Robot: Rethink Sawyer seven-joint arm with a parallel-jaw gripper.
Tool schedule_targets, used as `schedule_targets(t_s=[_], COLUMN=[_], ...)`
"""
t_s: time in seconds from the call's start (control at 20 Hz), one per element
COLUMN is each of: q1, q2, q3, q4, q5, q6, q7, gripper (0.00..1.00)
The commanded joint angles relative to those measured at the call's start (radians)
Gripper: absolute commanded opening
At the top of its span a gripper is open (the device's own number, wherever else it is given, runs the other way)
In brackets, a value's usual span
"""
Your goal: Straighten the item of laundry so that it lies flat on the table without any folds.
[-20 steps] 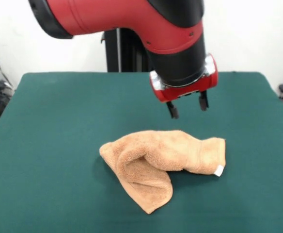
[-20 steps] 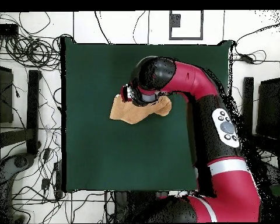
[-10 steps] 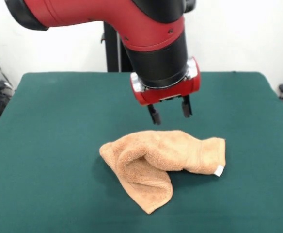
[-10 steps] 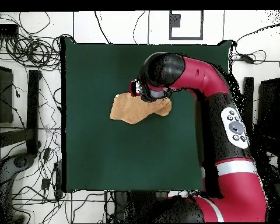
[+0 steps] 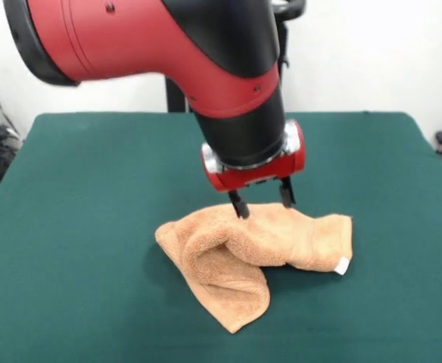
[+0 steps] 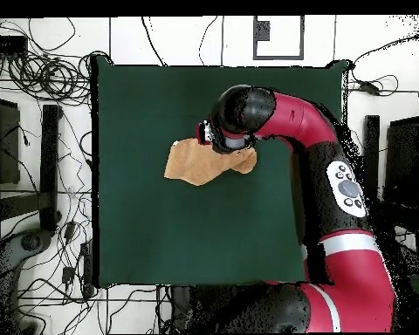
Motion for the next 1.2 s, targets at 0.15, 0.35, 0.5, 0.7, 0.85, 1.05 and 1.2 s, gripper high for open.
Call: schedule_targets(t_s=[0.15,0.35,0.5,0.7,0.85,1.05,1.2], q1=[-0.004,-0.011,-0.015,-0.02,-0.028,-0.03,-0.025], q2=[0.071,0.061,0.053,0.042,0.025,0.017,0.019], q3=[0.113,0.12,0.121,0.124,0.128,0.133,0.135], q4=[0.058,0.067,0.074,0.08,0.085,0.068,0.057], q5=[-0.057,-0.06,-0.057,-0.056,-0.053,-0.051,-0.048], q6=[-0.109,-0.104,-0.095,-0.08,-0.055,-0.015,-0.004], q7=[-0.207,-0.195,-0.193,-0.194,-0.199,-0.205,-0.197], gripper=[1.0,1.0,1.0,1.0,1.0,1.0,1.0])
